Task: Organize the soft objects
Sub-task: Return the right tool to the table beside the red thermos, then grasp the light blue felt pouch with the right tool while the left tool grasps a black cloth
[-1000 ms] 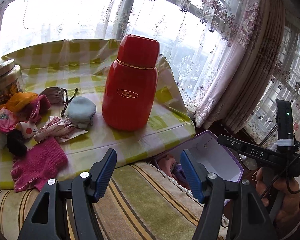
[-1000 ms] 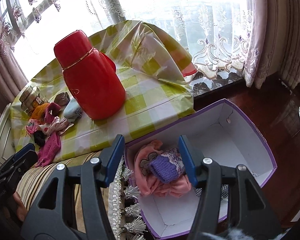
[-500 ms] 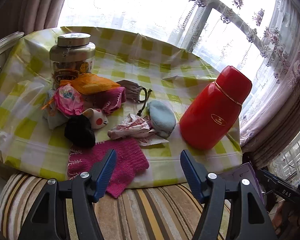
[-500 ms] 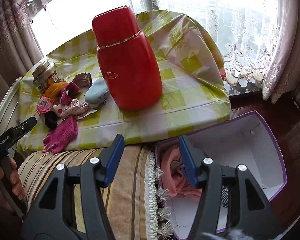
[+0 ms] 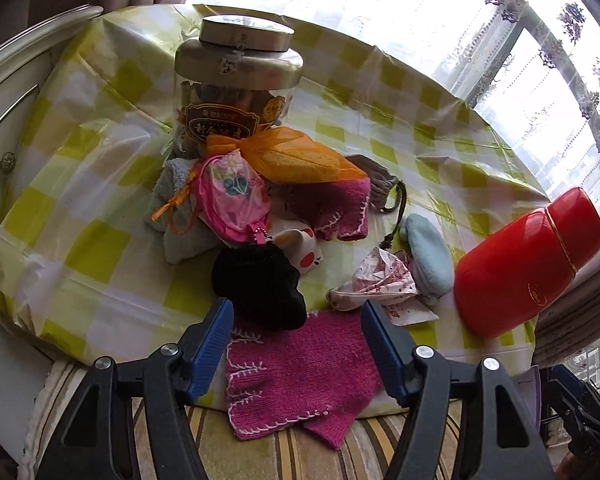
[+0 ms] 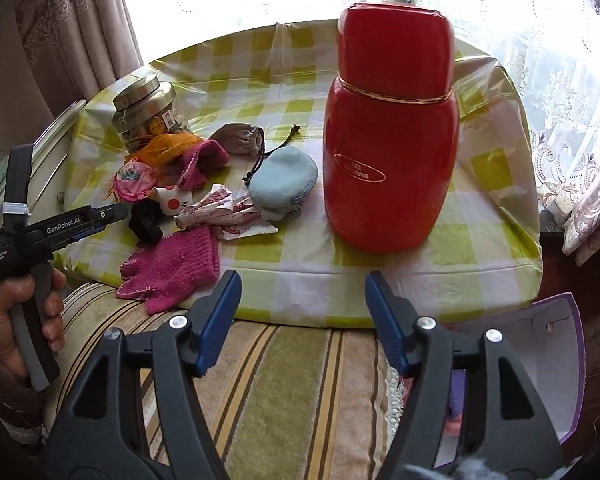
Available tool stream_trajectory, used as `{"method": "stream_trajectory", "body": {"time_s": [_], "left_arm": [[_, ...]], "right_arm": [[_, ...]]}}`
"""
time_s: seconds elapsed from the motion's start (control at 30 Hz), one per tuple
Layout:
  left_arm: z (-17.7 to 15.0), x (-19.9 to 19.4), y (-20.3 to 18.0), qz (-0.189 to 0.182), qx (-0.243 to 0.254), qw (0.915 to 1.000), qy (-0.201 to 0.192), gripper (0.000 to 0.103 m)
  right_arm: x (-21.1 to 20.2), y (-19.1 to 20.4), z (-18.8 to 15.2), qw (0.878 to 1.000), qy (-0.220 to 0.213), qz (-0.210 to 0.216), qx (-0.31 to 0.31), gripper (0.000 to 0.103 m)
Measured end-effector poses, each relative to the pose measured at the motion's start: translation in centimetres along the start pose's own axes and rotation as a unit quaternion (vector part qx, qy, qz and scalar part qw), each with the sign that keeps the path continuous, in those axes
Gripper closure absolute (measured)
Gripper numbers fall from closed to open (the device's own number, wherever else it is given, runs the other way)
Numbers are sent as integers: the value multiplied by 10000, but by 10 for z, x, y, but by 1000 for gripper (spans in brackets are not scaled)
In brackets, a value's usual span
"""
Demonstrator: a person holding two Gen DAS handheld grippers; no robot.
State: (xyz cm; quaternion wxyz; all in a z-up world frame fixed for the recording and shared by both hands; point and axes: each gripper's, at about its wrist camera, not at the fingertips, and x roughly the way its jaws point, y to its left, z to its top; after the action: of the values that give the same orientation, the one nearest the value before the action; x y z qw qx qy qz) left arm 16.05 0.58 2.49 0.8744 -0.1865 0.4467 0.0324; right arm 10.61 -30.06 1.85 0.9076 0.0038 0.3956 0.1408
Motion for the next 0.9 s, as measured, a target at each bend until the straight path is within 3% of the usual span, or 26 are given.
{"method": "stream_trajectory", "body": {"time_s": [0.27, 0.47, 0.5, 0.57, 0.7, 0.9], "left_arm": [[12, 43, 28, 43, -488, 9983, 313, 36], [9, 61, 33, -82, -566, 9976, 386, 37], [9, 63, 34, -86, -557, 9977, 375, 39], [8, 67, 35, -138, -551, 9976, 393, 53], [5, 69, 37, -224, -543, 9976, 357, 63], [0, 65, 37, -293, -488, 9981, 228, 67]], "right_arm": [[42, 38, 25, 9989, 187, 170, -389, 27], [79, 59, 37, 9965, 388, 117, -729, 26], [84, 59, 39, 9966, 418, 122, -693, 26], [95, 61, 43, 9968, 482, 116, -620, 26], [112, 61, 51, 9978, 489, -157, -426, 25], [134, 65, 74, 9972, 321, -657, -166, 25]]}}
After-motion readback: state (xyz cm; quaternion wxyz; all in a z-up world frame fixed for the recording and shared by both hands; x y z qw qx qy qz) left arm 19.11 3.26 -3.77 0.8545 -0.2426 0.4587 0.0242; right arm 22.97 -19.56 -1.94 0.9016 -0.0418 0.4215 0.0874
